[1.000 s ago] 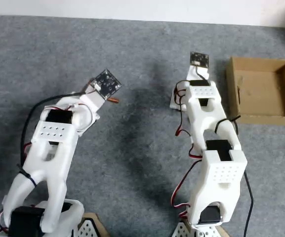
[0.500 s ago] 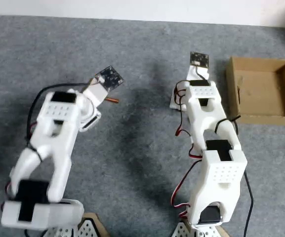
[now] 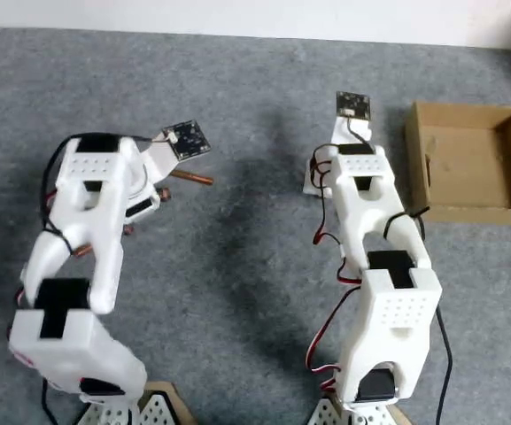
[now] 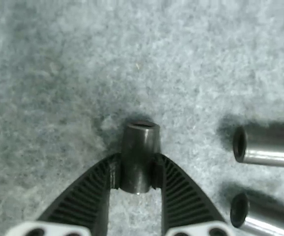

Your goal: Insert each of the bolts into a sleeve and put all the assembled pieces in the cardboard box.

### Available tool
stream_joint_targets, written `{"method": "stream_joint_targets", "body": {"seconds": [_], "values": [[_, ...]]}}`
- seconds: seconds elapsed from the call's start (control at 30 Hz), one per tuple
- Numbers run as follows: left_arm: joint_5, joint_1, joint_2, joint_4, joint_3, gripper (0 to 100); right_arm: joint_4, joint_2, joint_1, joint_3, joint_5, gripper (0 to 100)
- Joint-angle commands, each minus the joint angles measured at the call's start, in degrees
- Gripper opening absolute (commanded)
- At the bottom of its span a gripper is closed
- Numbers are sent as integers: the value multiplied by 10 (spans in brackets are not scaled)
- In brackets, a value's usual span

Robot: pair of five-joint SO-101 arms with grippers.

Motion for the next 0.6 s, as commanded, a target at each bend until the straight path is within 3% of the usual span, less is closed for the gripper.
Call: {"method": "stream_joint_targets", "body": {"seconds": [0.0, 0.33, 0.57], "values": [[-12, -5, 30, 19, -70, 160, -14, -1, -18, -2, 5, 6], [-17, 6, 155, 24, -212, 164, -15, -1, -18, -2, 5, 6], [-33, 15, 262, 85, -331, 162, -15, -1, -18, -2, 5, 6]]}}
